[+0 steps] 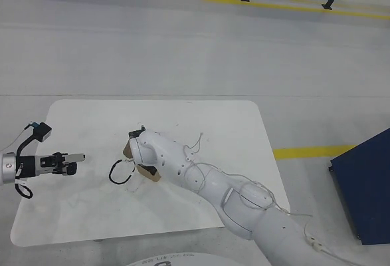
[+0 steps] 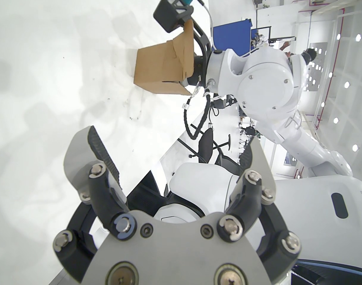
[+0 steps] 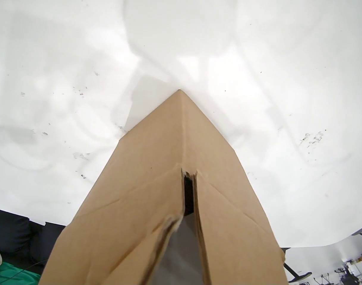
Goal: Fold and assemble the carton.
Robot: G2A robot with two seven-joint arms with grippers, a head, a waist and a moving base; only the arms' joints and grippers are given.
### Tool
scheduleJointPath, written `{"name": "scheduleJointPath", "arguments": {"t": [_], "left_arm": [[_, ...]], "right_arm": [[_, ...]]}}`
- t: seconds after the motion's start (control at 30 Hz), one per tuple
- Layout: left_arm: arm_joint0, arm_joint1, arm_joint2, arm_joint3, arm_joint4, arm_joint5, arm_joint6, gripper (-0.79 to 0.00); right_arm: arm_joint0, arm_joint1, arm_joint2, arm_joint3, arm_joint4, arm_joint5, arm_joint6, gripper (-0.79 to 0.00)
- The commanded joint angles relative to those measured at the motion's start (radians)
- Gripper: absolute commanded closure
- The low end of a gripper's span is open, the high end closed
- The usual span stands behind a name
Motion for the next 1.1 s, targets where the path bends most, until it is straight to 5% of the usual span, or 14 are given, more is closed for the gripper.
{"name": "scheduleJointPath", "arguments": {"t": [0.0, 0.2, 0.4, 0.73, 1.07], "left_arm": [[0.0, 0.0, 0.0, 0.0, 0.0, 0.0, 0.0, -0.785], [0.0, 0.0, 0.0, 0.0, 0.0, 0.0, 0.0, -0.785], [0.0, 0.0, 0.0, 0.0, 0.0, 0.0, 0.0, -0.785], [0.009, -0.002, 0.049, -0.083, 0.091, 0.077, 0.056, -0.785], [-0.021, -0.008, 0.119, -0.111, 0.13, 0.147, 0.064, -0.785]], "right_arm": [[0.008, -0.008, 0.004, 0.011, 0.01, 0.006, -0.006, 0.0], [-0.005, 0.006, 0.059, -0.056, 0.012, 0.016, -0.048, 0.0], [-0.132, 0.083, 0.197, -0.305, -0.041, -0.032, -0.131, 0.0], [-0.498, 0.211, 0.495, -0.797, -0.105, -0.277, -0.19, 0.0], [-0.684, 0.254, 0.658, -0.944, 0.046, -0.543, -0.264, 0.0]]}}
